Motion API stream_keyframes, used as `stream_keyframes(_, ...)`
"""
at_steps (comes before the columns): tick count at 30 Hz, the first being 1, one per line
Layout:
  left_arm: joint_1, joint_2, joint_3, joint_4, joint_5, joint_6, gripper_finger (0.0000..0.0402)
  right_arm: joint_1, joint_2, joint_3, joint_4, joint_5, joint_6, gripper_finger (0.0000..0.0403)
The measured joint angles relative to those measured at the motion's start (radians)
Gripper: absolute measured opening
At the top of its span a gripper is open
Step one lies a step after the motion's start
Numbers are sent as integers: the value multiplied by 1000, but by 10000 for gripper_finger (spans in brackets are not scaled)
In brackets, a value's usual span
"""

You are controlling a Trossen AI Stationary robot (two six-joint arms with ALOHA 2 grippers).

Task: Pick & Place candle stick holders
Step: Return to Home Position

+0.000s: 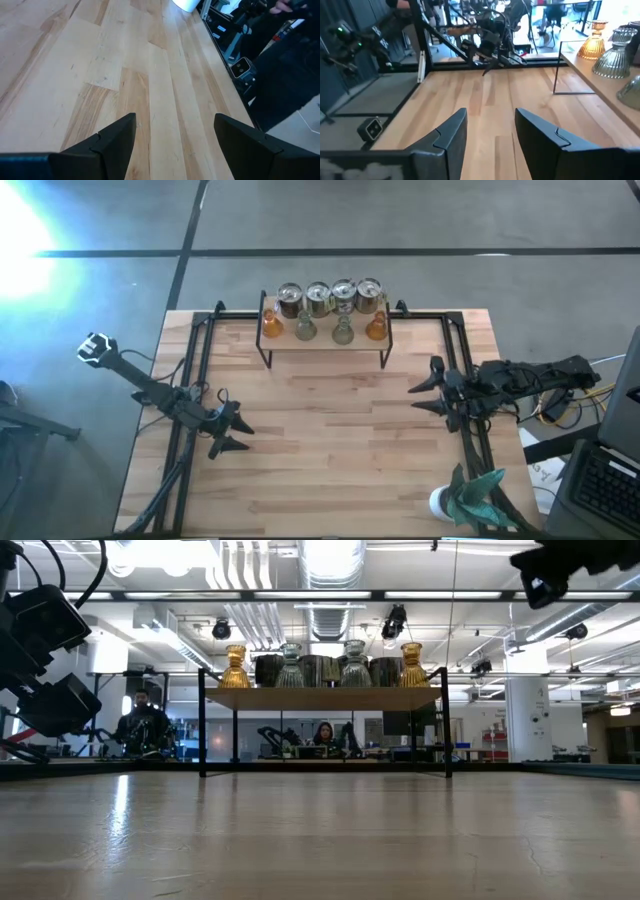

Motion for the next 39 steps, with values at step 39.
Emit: stream_keyframes(39, 0, 0, 0, -5, 0, 0, 273, -1, -309, -454, 275, 100, 34, 145)
